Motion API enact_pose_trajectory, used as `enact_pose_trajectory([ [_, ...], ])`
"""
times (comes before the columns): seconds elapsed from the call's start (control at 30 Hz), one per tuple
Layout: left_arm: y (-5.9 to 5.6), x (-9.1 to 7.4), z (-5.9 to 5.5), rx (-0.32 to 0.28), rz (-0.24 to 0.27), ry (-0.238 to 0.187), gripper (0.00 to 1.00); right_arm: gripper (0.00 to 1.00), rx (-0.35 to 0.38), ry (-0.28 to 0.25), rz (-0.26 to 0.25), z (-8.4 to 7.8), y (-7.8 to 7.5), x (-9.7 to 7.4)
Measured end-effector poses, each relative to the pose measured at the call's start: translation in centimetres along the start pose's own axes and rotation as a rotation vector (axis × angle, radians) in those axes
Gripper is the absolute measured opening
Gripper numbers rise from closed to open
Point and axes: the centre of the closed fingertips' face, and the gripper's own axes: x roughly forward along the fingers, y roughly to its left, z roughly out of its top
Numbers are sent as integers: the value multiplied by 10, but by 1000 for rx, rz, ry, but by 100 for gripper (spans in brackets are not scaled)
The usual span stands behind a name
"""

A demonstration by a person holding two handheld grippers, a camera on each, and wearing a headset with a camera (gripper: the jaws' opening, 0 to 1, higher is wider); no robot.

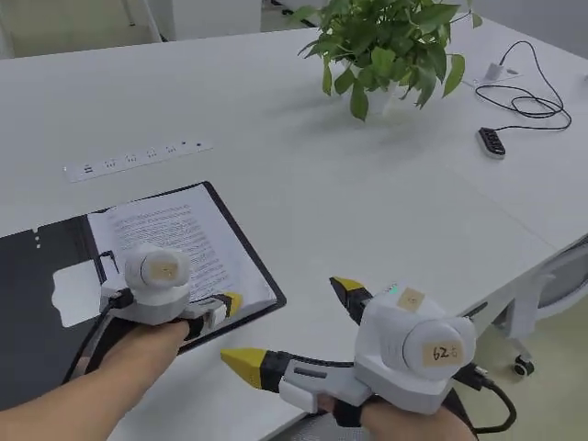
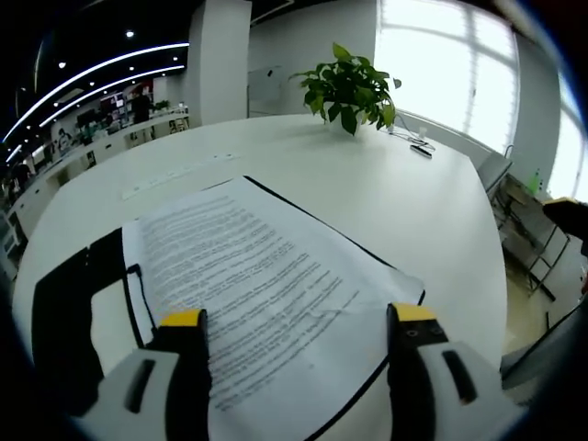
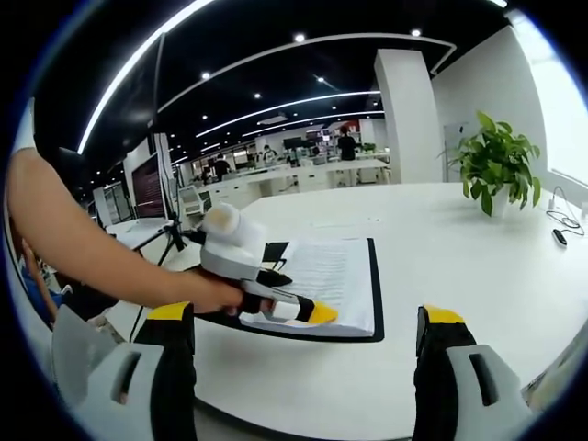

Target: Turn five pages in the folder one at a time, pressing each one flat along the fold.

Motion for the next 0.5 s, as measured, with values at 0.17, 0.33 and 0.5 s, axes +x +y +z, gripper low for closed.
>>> enact_pose_trajectory([
  [0.17,-4,6,-2,15,5,-8,74,100,2,9,4,-1,1,4],
  [0.33,0,7,-8,88,40,5,68,100,21,1,11,1,1,7],
  [0.5,1,8,-8,85,45,-7,65,99,15,22,8,-1,-3,11],
])
